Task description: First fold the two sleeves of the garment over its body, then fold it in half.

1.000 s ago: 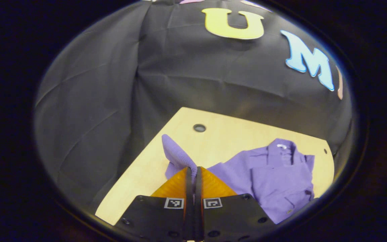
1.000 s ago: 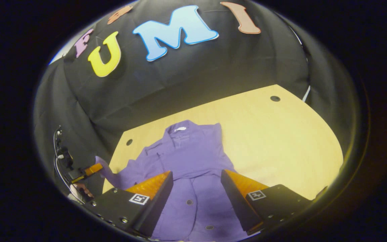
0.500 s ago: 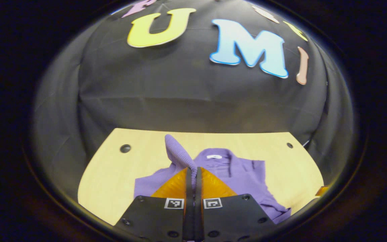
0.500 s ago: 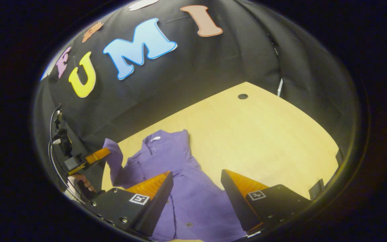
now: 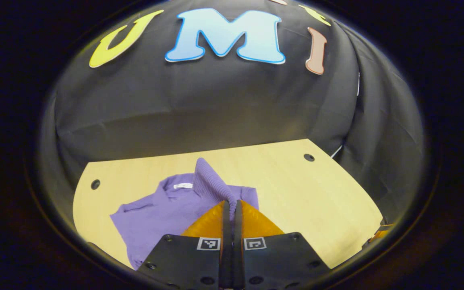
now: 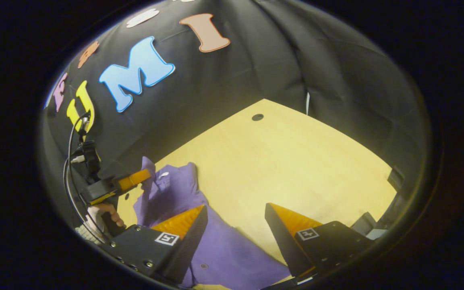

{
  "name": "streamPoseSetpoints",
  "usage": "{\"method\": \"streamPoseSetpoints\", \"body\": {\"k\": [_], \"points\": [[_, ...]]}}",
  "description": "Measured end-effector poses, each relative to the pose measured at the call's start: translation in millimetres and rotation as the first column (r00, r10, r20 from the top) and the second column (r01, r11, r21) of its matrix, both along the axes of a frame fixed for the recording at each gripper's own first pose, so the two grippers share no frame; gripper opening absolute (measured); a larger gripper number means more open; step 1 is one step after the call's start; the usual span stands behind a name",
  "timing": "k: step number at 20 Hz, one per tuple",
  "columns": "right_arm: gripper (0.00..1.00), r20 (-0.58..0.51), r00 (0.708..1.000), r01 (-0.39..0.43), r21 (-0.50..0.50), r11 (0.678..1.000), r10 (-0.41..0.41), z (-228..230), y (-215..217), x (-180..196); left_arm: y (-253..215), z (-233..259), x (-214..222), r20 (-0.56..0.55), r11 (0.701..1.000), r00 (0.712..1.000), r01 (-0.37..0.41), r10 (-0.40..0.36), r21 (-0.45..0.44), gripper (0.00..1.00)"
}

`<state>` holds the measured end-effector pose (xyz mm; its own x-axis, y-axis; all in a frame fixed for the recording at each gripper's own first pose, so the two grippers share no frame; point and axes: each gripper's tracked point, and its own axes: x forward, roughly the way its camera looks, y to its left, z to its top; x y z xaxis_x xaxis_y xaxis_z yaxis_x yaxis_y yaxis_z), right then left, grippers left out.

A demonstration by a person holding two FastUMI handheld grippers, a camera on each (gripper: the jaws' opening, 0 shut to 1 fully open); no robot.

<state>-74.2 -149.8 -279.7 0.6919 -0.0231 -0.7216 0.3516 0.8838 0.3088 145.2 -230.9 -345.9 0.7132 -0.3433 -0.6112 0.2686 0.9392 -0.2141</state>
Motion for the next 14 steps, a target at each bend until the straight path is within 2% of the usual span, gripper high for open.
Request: {"method": "streamPoseSetpoints", "body": {"k": [4, 10, 12, 14], "points": [[0.91, -0.023, 1.0, 0.002, 0.013, 1.0, -0.002, -6.2, -7.0, -11.6, -16.8, -40.4, -3.4, -0.083, 0.999, 0.997, 0.005, -0.002, 0.033, 0.07], [0.9, -0.057, 0.998, -0.007, 0.038, 0.999, 0.009, -18.0, -4.0, -21.8, -15.8, -78.1, -6.7, -0.165, 0.995, 0.986, -0.011, 0.028, 0.102, 0.08], [0.9, -0.06, 0.998, -0.014, 0.04, 0.999, 0.016, -18.7, -3.2, -21.1, -18.8, -85.2, -10.4, -0.191, 0.994, 0.981, 0.007, 0.014, 0.106, 0.07], [0.9, -0.06, 0.998, -0.025, 0.04, 0.999, 0.028, -17.7, -0.7, -18.8, -22.8, -86.6, -15.8, -0.207, 0.995, 0.978, 0.029, -0.009, 0.093, 0.12]]}}
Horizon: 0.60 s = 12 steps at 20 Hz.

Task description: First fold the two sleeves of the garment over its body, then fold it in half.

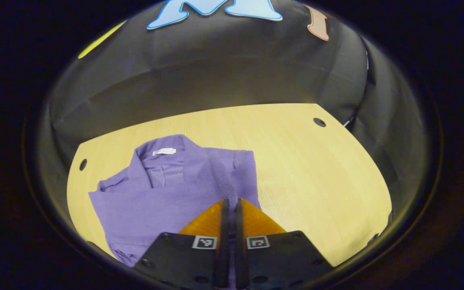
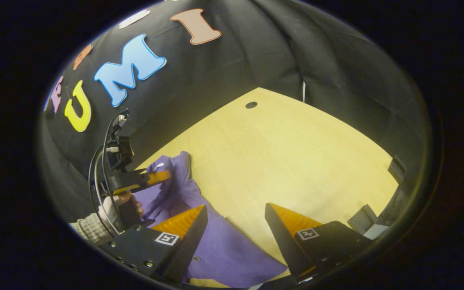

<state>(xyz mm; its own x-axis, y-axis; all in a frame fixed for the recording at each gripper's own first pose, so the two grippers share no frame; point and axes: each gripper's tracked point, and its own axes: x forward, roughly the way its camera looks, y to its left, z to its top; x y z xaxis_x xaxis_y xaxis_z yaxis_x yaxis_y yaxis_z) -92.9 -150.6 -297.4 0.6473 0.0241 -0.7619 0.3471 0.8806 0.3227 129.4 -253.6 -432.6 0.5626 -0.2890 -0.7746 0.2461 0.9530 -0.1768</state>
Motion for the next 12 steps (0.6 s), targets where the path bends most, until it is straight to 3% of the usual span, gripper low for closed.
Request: {"method": "streamPoseSetpoints", "body": {"k": [4, 12], "points": [[0.9, -0.011, 0.999, -0.046, -0.001, 0.999, 0.046, -3.3, 13.4, -0.2, 14.0, 10.3, -8.3, 0.02, 1.0, 1.0, 0.004, -0.004, -0.004, 1.0], [0.91, -0.097, 0.975, -0.202, 0.005, 0.979, 0.201, -29.5, 61.6, -22.2, 101.8, 29.1, -67.2, 0.043, 0.999, 0.999, -0.02, 0.018, 0.027, 1.0]]}}
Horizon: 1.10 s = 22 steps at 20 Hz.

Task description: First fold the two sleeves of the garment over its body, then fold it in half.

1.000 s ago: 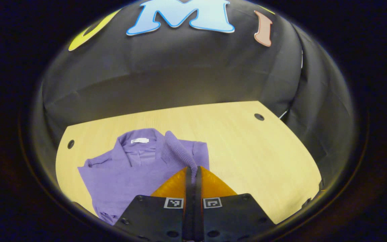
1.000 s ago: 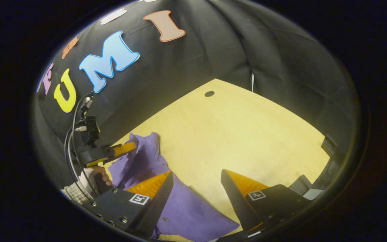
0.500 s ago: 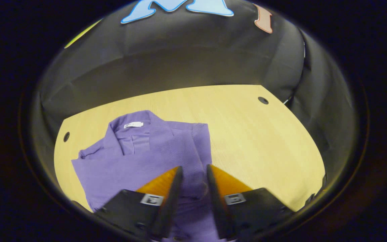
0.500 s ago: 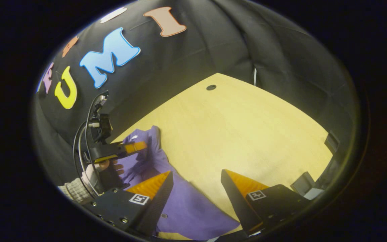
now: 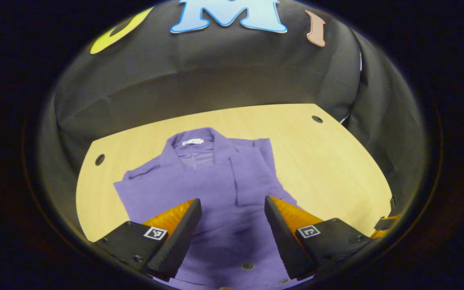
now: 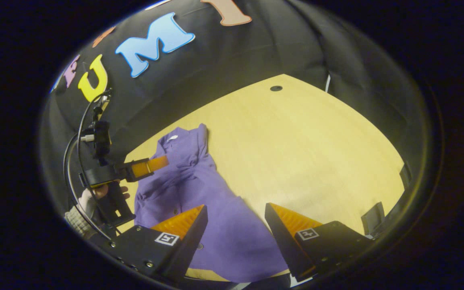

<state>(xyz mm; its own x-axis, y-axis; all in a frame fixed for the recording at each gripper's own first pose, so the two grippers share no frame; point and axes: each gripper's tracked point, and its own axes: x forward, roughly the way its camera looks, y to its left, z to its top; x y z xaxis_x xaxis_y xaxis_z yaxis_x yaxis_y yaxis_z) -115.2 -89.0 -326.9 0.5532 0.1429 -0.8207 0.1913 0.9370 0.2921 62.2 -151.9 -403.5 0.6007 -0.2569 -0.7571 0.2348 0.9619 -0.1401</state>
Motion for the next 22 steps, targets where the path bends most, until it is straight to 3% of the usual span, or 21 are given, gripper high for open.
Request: {"method": "streamPoseSetpoints", "body": {"k": [7, 15, 19, 22], "points": [[0.9, -0.149, 0.982, -0.127, -0.039, 0.991, 0.12, -40.5, 24.3, -38.0, 73.6, -24.7, -106.3, -0.11, 0.995, 0.988, -0.103, 0.104, 0.015, 1.0], [0.91, -0.307, 0.924, -0.265, -0.077, 0.961, 0.23, -77.3, 37.4, -81.0, 127.2, -70.1, -232.9, -0.275, 0.981, 0.943, -0.168, 0.19, 0.102, 1.0], [0.92, -0.355, 0.905, -0.289, -0.107, 0.951, 0.235, -84.9, 35.8, -91.3, 138.1, -85.6, -278.0, -0.347, 0.975, 0.914, -0.168, 0.209, 0.145, 1.0], [0.93, -0.398, 0.885, -0.326, -0.158, 0.932, 0.242, -92.8, 29.5, -97.8, 134.9, -93.1, -281.3, -0.374, 0.978, 0.908, -0.143, 0.19, 0.151, 1.0]]}}
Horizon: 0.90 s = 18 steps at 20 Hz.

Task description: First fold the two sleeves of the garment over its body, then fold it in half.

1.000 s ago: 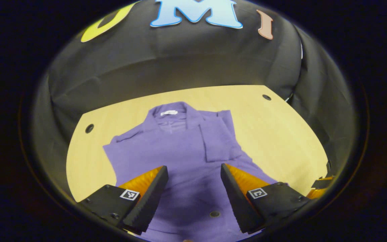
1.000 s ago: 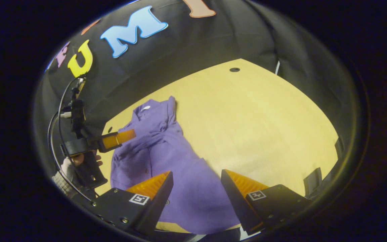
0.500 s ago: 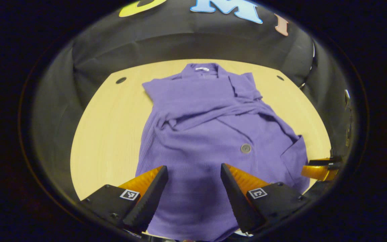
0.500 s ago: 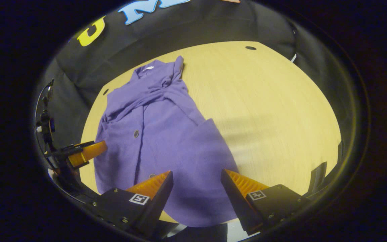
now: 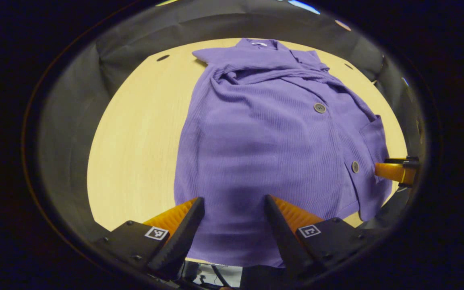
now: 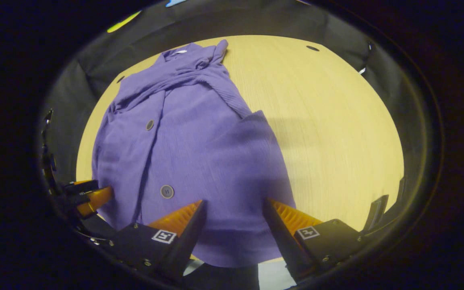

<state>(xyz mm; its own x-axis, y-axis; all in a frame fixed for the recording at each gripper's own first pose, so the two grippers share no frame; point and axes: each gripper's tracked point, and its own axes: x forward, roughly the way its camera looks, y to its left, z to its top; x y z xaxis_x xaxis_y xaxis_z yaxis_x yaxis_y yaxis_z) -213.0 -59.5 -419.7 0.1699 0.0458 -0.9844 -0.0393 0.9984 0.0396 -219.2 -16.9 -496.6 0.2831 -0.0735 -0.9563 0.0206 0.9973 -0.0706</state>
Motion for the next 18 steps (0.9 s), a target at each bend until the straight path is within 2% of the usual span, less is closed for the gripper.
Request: {"method": "streamPoseSetpoints", "body": {"k": [3, 6, 8, 9, 10, 11, 12, 13, 14, 15, 18], "points": [[0.93, -0.019, 0.999, -0.047, -0.049, 0.998, 0.046, -5.7, 0.3, 1.4, -2.6, -0.5, -1.5, -0.043, 1.0, 0.999, 0.025, -0.025, -0.011, 0.98], [0.93, -0.079, 0.994, -0.082, -0.083, 0.993, 0.075, -6.7, 4.0, -0.7, -3.4, -3.5, 1.0, -0.102, 1.0, 0.995, 0.009, -0.011, -0.02, 1.0], [0.92, -0.094, 0.994, -0.073, -0.088, 0.993, 0.064, -6.1, 4.0, 4.4, -3.3, -3.4, 3.6, -0.129, 1.0, 0.992, 0.012, -0.014, -0.019, 0.94], [0.84, -0.107, 0.992, -0.073, -0.086, 0.994, 0.063, -4.7, 3.9, 4.3, -4.6, -3.8, 5.8, -0.133, 1.0, 0.991, 0.021, -0.023, -0.02, 0.91], [0.83, -0.116, 0.991, -0.078, -0.085, 0.993, 0.068, -4.9, 3.1, 4.2, -5.8, -3.6, 7.5, -0.128, 0.999, 0.991, 0.029, -0.032, -0.021, 0.87], [0.81, -0.102, 0.993, -0.074, -0.082, 0.994, 0.066, -3.6, 1.8, 7.3, -6.6, -2.3, 11.5, -0.122, 0.999, 0.992, 0.032, -0.034, -0.02, 0.79], [0.63, -0.085, 0.995, -0.051, -0.079, 0.996, 0.045, -5.4, 1.9, 9.5, -8.4, -3.4, 14.7, -0.107, 0.999, 0.994, 0.031, -0.033, -0.021, 0.75], [0.44, -0.083, 0.996, -0.029, -0.07, 0.997, 0.023, -5.4, 3.7, 10.1, -10.5, -4.0, 14.8, -0.103, 0.999, 0.994, 0.038, -0.04, -0.022, 0.64], [0.35, -0.065, 0.998, -0.011, -0.062, 0.998, 0.007, -6.0, 5.9, 11.8, -13.7, -3.8, 17.0, -0.092, 0.999, 0.994, 0.05, -0.051, -0.023, 0.53], [0.12, -0.068, 0.998, 0.009, -0.06, 0.998, -0.013, -6.7, 7.6, 10.1, -15.9, -2.6, 24.1, -0.063, 0.999, 0.997, 0.044, -0.045, -0.017, 0.46], [0.11, -0.07, 0.997, 0.028, -0.056, 0.998, -0.032, -7.3, 9.0, 12.4, -18.7, -3.5, 23.3, -0.036, 0.998, 0.998, 0.051, -0.051, 0.019, 0.08]]}}
